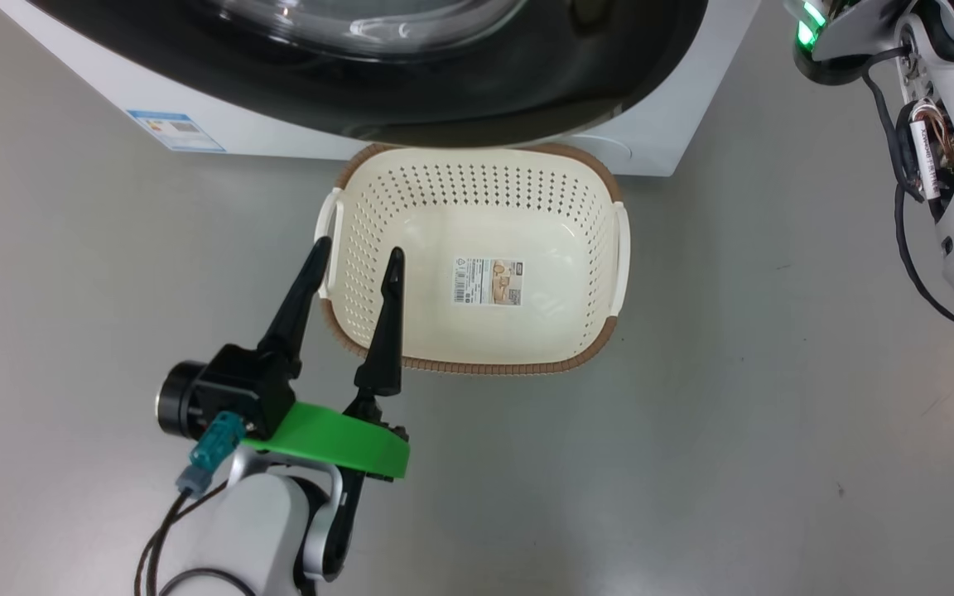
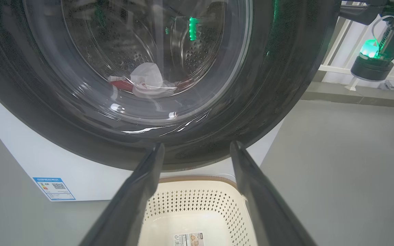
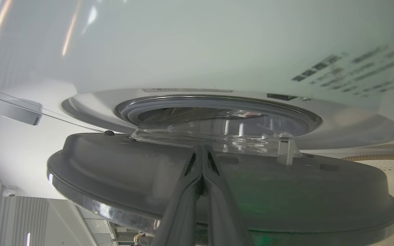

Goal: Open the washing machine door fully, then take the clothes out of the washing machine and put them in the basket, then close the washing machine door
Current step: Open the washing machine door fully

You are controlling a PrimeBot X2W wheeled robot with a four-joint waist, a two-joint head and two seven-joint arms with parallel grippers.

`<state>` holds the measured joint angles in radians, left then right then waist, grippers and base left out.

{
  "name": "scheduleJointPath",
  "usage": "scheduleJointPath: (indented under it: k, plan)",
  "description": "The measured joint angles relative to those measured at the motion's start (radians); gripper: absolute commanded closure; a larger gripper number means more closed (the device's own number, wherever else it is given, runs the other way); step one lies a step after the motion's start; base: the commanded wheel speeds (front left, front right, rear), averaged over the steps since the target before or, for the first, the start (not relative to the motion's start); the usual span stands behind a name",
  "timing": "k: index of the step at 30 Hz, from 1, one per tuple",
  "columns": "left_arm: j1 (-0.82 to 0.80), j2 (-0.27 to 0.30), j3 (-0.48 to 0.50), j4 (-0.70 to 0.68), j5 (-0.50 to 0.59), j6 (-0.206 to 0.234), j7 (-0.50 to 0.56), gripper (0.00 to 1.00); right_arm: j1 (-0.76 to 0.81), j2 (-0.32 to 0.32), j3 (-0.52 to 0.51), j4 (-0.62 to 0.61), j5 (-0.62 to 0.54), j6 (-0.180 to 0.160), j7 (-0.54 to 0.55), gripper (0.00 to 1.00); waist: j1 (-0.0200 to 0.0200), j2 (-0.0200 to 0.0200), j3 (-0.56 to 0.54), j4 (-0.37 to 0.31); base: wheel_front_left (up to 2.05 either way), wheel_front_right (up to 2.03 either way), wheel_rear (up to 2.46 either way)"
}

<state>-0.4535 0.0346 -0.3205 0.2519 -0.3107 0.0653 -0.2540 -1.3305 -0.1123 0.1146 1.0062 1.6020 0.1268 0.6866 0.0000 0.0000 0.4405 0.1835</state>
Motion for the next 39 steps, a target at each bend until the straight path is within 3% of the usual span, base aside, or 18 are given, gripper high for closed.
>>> scheduleJointPath:
  k: [20, 39]
  plan:
    - [0.055, 0.0, 0.01, 0.023, 0.0, 0.0, 0.0, 0.0, 0.137, 0.012, 0.027, -0.021, 0.007, 0.0, 0.092, 1.0, 0.0, 0.0, -0.076, 0.032, 0.0, 0.0, 0.0]
    - [0.145, 0.0, 0.037, 0.038, 0.005, -0.003, 0.0, 0.0, 0.411, 0.03, 0.065, -0.236, 0.06, 0.0, 0.196, 1.0, 0.0, 0.0, -0.193, 0.086, 0.0, 0.0, 0.0]
